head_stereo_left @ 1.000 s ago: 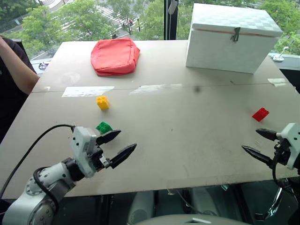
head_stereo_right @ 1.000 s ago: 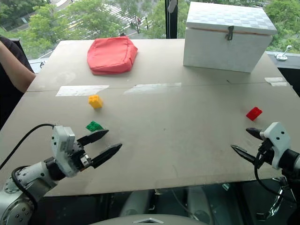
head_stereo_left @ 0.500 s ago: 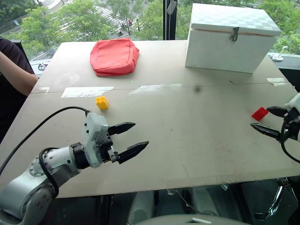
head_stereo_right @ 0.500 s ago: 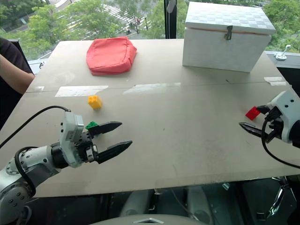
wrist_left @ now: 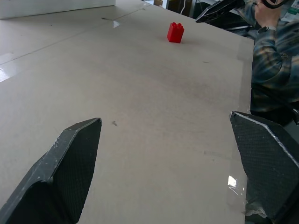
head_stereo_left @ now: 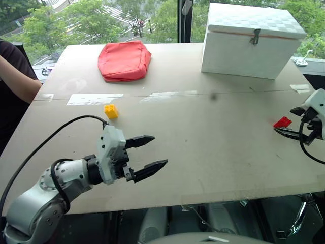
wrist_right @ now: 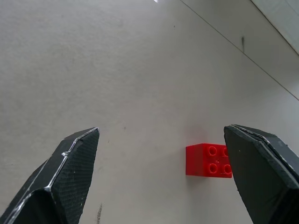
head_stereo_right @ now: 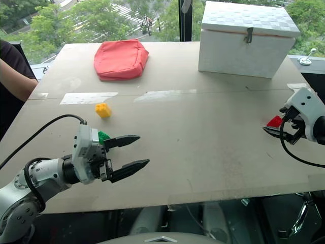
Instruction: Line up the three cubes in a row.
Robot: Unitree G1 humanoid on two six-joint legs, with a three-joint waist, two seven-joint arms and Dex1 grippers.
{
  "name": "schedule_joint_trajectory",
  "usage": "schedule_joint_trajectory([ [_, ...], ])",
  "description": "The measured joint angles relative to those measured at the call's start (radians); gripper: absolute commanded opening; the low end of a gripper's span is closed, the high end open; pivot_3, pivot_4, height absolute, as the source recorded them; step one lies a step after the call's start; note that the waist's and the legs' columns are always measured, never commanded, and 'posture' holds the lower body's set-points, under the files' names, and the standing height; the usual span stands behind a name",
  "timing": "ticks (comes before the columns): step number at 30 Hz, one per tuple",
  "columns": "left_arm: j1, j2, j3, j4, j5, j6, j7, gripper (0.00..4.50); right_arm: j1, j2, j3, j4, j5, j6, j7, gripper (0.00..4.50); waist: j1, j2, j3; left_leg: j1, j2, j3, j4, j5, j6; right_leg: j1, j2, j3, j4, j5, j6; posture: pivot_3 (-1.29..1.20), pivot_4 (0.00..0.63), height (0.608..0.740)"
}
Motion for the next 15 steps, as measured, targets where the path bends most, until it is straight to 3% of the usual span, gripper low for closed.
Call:
schedule_joint_trajectory([
  [15, -0.008, -0.003, -0.028, 0.002, 0.012, -0.007, -0.013, 4.5, 0.013, 0.001, 0.0, 0.004, -0.009, 0.02, 0.0, 4.39, 0.0, 0.0, 0.0, 0.0, 0.0, 0.0, 0.0, 0.0, 0.0, 0.0, 0.0, 0.0, 0.0, 0.0, 0.0, 0.0, 0.15, 0.74],
])
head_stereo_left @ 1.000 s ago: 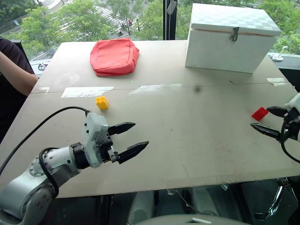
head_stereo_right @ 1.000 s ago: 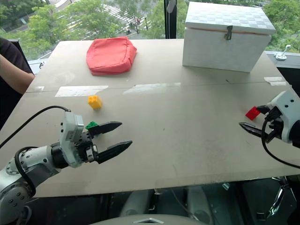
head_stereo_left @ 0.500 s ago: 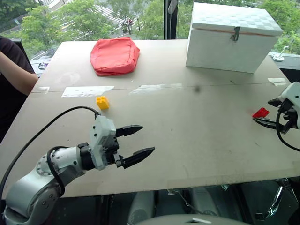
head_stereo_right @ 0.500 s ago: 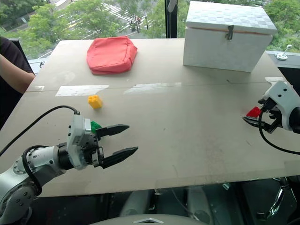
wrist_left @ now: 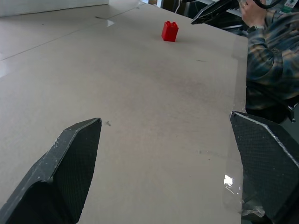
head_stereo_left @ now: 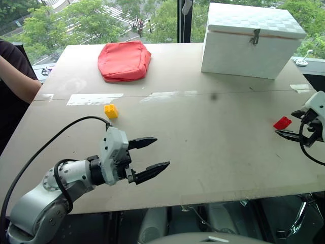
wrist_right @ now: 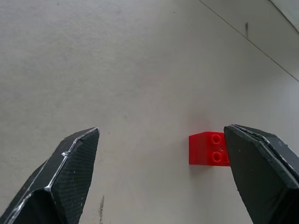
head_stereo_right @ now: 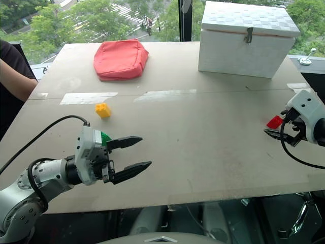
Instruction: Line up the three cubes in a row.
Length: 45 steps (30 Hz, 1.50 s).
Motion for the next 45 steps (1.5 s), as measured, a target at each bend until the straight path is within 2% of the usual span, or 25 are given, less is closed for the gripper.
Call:
schedule_joint_trajectory([
  [13, -0.01, -0.001, -0.006, 0.009, 0.013, -0.002, -0.02, 4.5, -0.014, 0.0, 0.003, 0.044, -0.042, -0.019, -0.003, 4.39, 0.0, 0.0, 0.0, 0.0, 0.0, 0.0, 0.0, 0.0, 0.0, 0.0, 0.0, 0.0, 0.0, 0.0, 0.0, 0.0, 0.15, 0.74],
  [21, -0.051, 0.025, -0.051, 0.0, 0.044, -0.014, -0.062, 4.5, -0.245, 0.0, 0.215, 0.216, -0.101, 0.088, 0.003, 4.39, -0.004, 0.0, 0.0, 0.0, 0.0, 0.002, 0.0, 0.0, 0.0, -0.001, 0.0, 0.001, 0.0, 0.0, 0.0, 0.0, 0.15, 0.74],
  [25, -0.09, 0.025, -0.087, -0.007, 0.059, -0.019, -0.064, 4.5, -0.429, 0.047, 0.356, 0.367, -0.164, 0.119, 0.035, 4.39, -0.007, 0.001, 0.001, 0.0, 0.0, 0.006, 0.0, 0.0, 0.0, -0.001, 0.0, 0.001, 0.0, 0.0, 0.0, 0.0, 0.15, 0.74],
  [31, -0.096, 0.024, -0.092, -0.007, 0.063, -0.018, -0.057, 4.5, -0.59, 0.121, 0.511, 0.584, -0.284, 0.098, 0.07, 4.39, -0.007, 0.001, 0.001, -0.001, 0.0, 0.007, 0.0, 0.0, 0.0, -0.002, 0.0, 0.001, 0.0, 0.001, -0.002, 0.0, 0.15, 0.74],
  [37, -0.089, 0.024, -0.089, -0.026, 0.057, -0.01, -0.03, 4.5, -0.653, 0.148, 0.565, 0.723, -0.361, 0.037, 0.111, 4.39, -0.006, 0.001, 0.001, -0.002, 0.0, 0.007, 0.0, 0.0, 0.0, -0.002, 0.0, 0.002, 0.0, 0.002, -0.003, 0.0, 0.15, 0.74],
  [43, -0.087, 0.024, -0.088, -0.046, 0.048, 0.003, -0.007, 4.5, -0.685, 0.191, 0.567, 0.826, -0.41, -0.011, 0.131, 4.39, -0.009, 0.001, 0.001, -0.001, 0.0, 0.007, 0.0, 0.0, 0.0, -0.002, 0.001, 0.002, 0.001, 0.002, -0.003, 0.0, 0.15, 0.74],
  [45, -0.087, 0.024, -0.087, -0.046, 0.046, 0.006, 0.003, 4.5, -0.697, 0.205, 0.567, 0.858, -0.426, -0.028, 0.134, 3.85, -0.012, 0.001, 0.001, -0.001, 0.0, 0.007, 0.0, 0.0, 0.0, -0.002, 0.001, 0.002, 0.001, 0.002, -0.003, 0.0, 0.15, 0.74],
])
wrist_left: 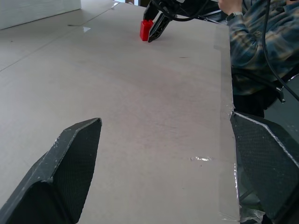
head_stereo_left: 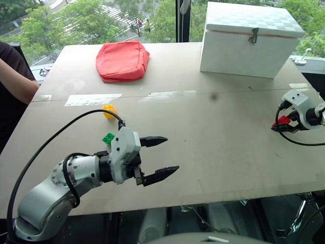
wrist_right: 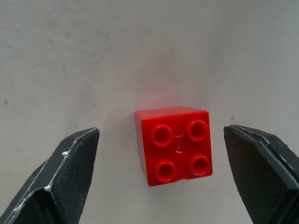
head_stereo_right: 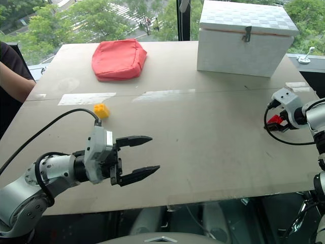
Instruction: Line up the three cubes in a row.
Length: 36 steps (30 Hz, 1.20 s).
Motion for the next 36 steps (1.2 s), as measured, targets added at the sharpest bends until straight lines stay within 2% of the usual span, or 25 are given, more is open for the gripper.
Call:
schedule_joint_trajectory([
  [1, 0.0, 0.0, 0.0, 0.0, -0.005, 0.002, 0.006, 4.5, -0.004, 0.006, 0.0, 0.009, -0.006, -0.006, -0.001, 3.57, -0.001, 0.0, 0.0, 0.0, 0.0, 0.0, 0.0, 0.0, 0.0, 0.0, 0.0, 0.0, 0.0, 0.0, 0.0, 0.0, 0.15, 0.74],
  [3, -0.002, 0.0, 0.001, -0.002, -0.018, 0.01, 0.014, 4.5, -0.006, 0.012, 0.0, 0.017, -0.016, -0.017, 0.001, 2.56, -0.004, 0.0, 0.0, 0.0, 0.0, 0.0, 0.0, 0.0, 0.0, 0.0, 0.0, 0.0, 0.0, 0.0, 0.0, 0.0, 0.15, 0.74],
  [6, -0.003, 0.0, 0.001, -0.015, -0.028, 0.02, 0.023, 4.5, -0.006, 0.014, 0.0, 0.025, -0.025, -0.022, 0.008, 1.34, -0.006, 0.0, 0.0, 0.0, 0.0, 0.0, 0.0, 0.0, 0.0, 0.0, 0.0, 0.0, 0.0, 0.0, -0.001, 0.0, 0.15, 0.74],
  [12, -0.014, 0.001, 0.001, -0.018, -0.037, 0.026, 0.031, 4.5, 0.001, 0.015, -0.006, 0.002, -0.022, -0.034, 0.024, 1.33, -0.012, 0.0, 0.0, 0.0, 0.0, 0.0, 0.0, 0.0, 0.0, 0.0, 0.0, 0.0, 0.0, 0.0, 0.0, 0.0, 0.15, 0.74],
  [18, 0.004, 0.002, 0.01, -0.018, -0.037, 0.026, 0.031, 4.5, 0.066, 0.005, -0.032, -0.27, 0.046, -0.043, 0.148, 1.33, -0.016, 0.0, 0.0, 0.001, 0.001, -0.001, 0.0, 0.0, 0.0, 0.0, 0.001, 0.0, 0.001, -0.001, 0.002, 0.0, 0.15, 0.74],
  [22, 0.059, 0.005, 0.047, -0.024, -0.032, 0.021, 0.031, 4.5, 0.043, 0.037, 0.016, -0.401, 0.044, -0.109, 0.221, 1.33, -0.015, 0.0, 0.0, 0.001, 0.001, -0.004, 0.0, 0.0, 0.0, 0.0, 0.001, 0.0, 0.001, -0.002, 0.003, 0.0, 0.15, 0.74],
  [30, 0.225, 0.001, 0.116, -0.036, 0.032, -0.041, 0.0, 4.5, -0.103, 0.223, 0.139, -0.349, -0.025, -0.295, 0.279, 1.33, -0.012, 0.0, 0.001, 0.002, 0.001, -0.004, 0.0, 0.0, 0.0, 0.0, 0.0, 0.001, 0.002, 0.0, -0.001, 0.0, 0.15, 0.74],
  [36, 0.297, -0.022, 0.147, -0.035, 0.075, -0.105, -0.028, 4.5, -0.14, 0.294, 0.173, -0.245, -0.065, -0.409, 0.298, 1.33, -0.01, 0.0, 0.001, 0.001, 0.0, -0.005, 0.0, 0.0, 0.0, 0.0, -0.001, 0.0, 0.0, 0.0, -0.001, 0.0, 0.15, 0.74],
])
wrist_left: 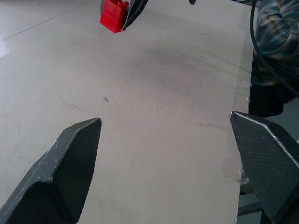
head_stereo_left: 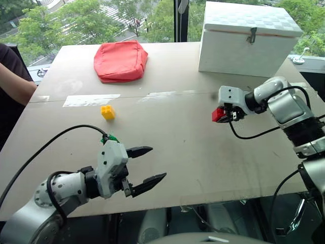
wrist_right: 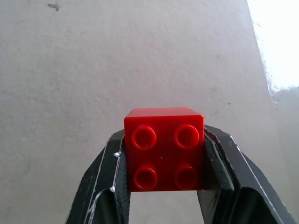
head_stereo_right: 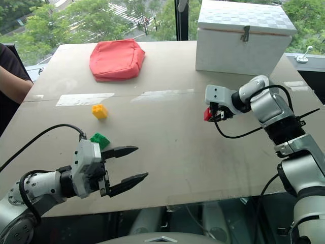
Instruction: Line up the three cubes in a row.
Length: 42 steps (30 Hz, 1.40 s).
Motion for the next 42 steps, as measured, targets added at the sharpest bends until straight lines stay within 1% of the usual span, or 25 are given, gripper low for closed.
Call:
schedule_joint_trajectory([
  [7, 0.079, -0.031, 0.026, 0.0, 0.029, -0.054, -0.017, 4.5, -0.036, 0.052, 0.003, 0.112, -0.032, -0.061, 0.035, 1.33, -0.006, 0.001, 0.001, 0.001, 0.001, 0.0, 0.0, 0.0, 0.0, 0.0, 0.001, -0.001, 0.001, 0.0, 0.0, 0.0, 0.15, 0.74],
  [13, 0.095, -0.036, 0.05, -0.003, 0.029, -0.063, -0.013, 4.5, -0.037, 0.093, 0.003, 0.161, -0.048, -0.085, 0.039, 1.33, -0.005, 0.001, 0.001, 0.001, 0.001, -0.001, 0.0, 0.0, 0.0, 0.0, 0.001, -0.001, 0.001, 0.0, 0.0, 0.0, 0.15, 0.74],
  [22, 0.031, -0.019, 0.051, -0.022, 0.013, -0.026, 0.027, 4.5, -0.037, 0.137, 0.003, 0.164, -0.054, -0.054, 0.04, 1.33, -0.005, 0.002, 0.001, 0.001, 0.0, -0.002, 0.0, 0.0, 0.0, 0.0, 0.001, -0.002, 0.002, 0.0, 0.0, 0.0, 0.15, 0.74],
  [31, 0.011, -0.003, 0.051, -0.041, -0.017, 0.016, 0.054, 4.5, -0.037, 0.178, 0.003, 0.173, -0.07, -0.055, 0.044, 1.33, -0.006, 0.002, 0.001, 0.001, 0.0, -0.002, 0.0, 0.0, 0.0, 0.0, 0.001, -0.002, 0.002, 0.0, 0.0, 0.0, 0.15, 0.74],
  [32, 0.006, -0.002, 0.051, -0.042, -0.021, 0.019, 0.059, 4.5, -0.038, 0.185, 0.003, 0.181, -0.072, -0.057, 0.046, 2.36, -0.006, 0.002, 0.001, 0.001, 0.0, -0.002, 0.0, 0.0, 0.0, 0.0, 0.001, -0.002, 0.002, 0.0, 0.0, 0.0, 0.15, 0.74],
  [34, -0.003, -0.001, 0.051, -0.043, -0.03, 0.03, 0.073, 4.5, -0.04, 0.197, 0.005, 0.211, -0.077, -0.066, 0.051, 3.25, -0.006, 0.002, 0.001, 0.001, 0.0, -0.002, 0.0, 0.0, 0.0, 0.0, 0.001, -0.002, 0.002, 0.0, 0.0, 0.0, 0.15, 0.74],
  [36, -0.004, -0.001, 0.051, -0.046, -0.034, 0.04, 0.083, 4.5, -0.047, 0.206, 0.007, 0.244, -0.09, -0.076, 0.051, 4.32, -0.006, 0.002, 0.001, 0.001, 0.0, -0.002, 0.0, 0.0, 0.0, 0.0, 0.001, -0.002, 0.002, 0.0, 0.0, 0.0, 0.15, 0.74],
  [37, -0.003, -0.001, 0.051, -0.05, -0.034, 0.042, 0.087, 4.5, -0.049, 0.207, 0.01, 0.256, -0.093, -0.083, 0.051, 4.45, -0.006, 0.002, 0.001, 0.001, 0.0, -0.002, 0.0, 0.0, 0.0, 0.0, 0.001, -0.002, 0.002, 0.0, 0.0, 0.0, 0.15, 0.74],
  [40, 0.012, -0.004, 0.051, -0.06, -0.034, 0.043, 0.1, 4.5, -0.059, 0.211, 0.009, 0.281, -0.096, -0.112, 0.042, 4.45, -0.006, 0.002, 0.001, 0.001, 0.0, -0.002, -0.001, 0.0, 0.0, 0.0, 0.001, -0.002, 0.001, 0.0, 0.0, 0.0, 0.15, 0.74],
  [42, 0.035, -0.023, 0.055, -0.061, -0.034, 0.043, 0.105, 4.5, -0.06, 0.217, -0.007, 0.287, -0.088, -0.129, 0.028, 4.45, -0.007, 0.002, 0.001, 0.001, 0.0, -0.002, -0.001, 0.0, 0.0, 0.0, 0.001, -0.002, 0.001, 0.0, 0.0, 0.0, 0.15, 0.74],
])
